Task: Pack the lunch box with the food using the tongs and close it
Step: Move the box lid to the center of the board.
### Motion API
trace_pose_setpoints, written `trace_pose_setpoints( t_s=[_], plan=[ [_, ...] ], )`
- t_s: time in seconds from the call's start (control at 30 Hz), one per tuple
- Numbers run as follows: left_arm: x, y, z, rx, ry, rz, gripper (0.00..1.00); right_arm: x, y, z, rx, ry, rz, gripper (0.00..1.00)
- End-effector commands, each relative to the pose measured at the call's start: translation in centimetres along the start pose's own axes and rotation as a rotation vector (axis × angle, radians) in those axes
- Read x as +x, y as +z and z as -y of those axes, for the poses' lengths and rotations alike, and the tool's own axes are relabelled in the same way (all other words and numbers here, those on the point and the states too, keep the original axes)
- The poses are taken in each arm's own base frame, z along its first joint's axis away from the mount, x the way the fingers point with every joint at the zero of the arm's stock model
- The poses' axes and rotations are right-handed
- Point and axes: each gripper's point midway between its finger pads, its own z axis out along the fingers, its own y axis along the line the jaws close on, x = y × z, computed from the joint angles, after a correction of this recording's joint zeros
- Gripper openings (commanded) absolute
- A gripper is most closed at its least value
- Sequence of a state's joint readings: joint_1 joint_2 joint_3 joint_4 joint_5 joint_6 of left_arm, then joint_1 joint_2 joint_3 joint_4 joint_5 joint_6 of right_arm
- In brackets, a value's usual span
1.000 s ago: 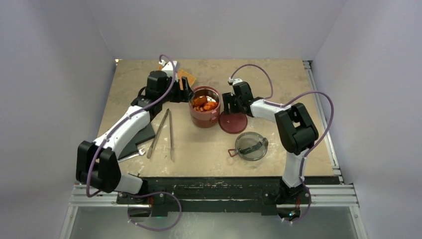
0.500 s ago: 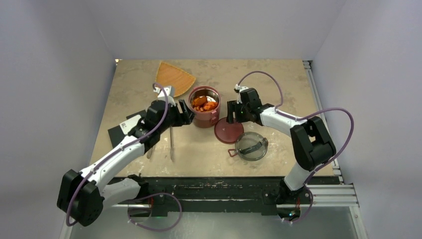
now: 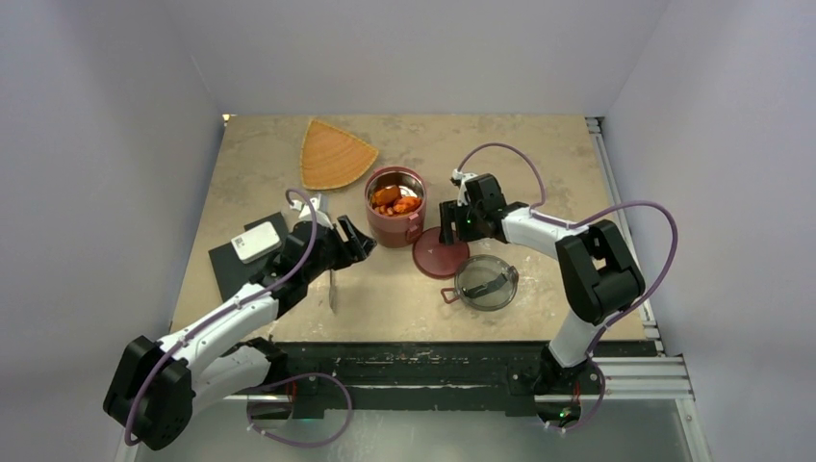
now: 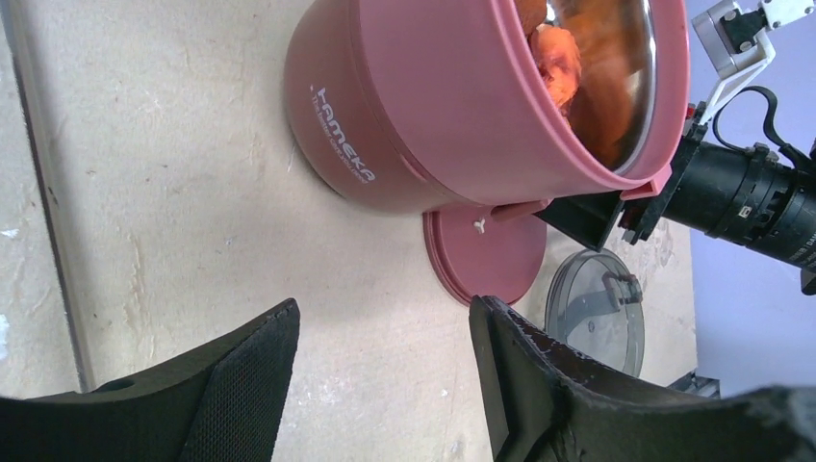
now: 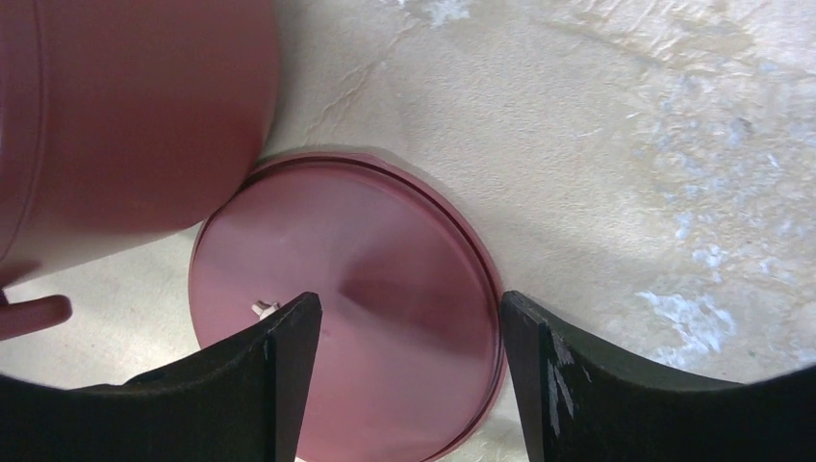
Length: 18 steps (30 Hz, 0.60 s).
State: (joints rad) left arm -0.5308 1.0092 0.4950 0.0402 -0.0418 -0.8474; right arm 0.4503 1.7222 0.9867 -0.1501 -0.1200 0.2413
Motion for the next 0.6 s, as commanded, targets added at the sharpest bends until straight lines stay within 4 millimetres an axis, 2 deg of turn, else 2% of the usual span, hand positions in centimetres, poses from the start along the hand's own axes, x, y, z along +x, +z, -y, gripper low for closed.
trace_pose_setpoints(
  t_s=[0.0, 0.2, 0.4, 0.57],
  plan=[
    [0.3, 0.0, 1.1, 0.074, -0.056, 0.012, 0.64, 0.8, 0.1, -1.8, -0.110, -0.037, -0.012, 0.71],
    [2.5, 0.1, 0.5, 0.100, -0.084, -0.044, 0.64, 3.6, -0.8, -4.6, -0.188, -0.050, -0.063, 0.69],
    [4.6, 0.1, -0.2, 0.109, -0.087, -0.113, 0.63, 6.7, -1.7, -10.0, -0.295, -0.048, -0.120, 0.67],
    [6.3, 0.0, -1.2, 0.088, -0.066, -0.179, 0.62, 8.6, -3.0, -13.7, -0.374, -0.021, -0.154, 0.65]
  ],
)
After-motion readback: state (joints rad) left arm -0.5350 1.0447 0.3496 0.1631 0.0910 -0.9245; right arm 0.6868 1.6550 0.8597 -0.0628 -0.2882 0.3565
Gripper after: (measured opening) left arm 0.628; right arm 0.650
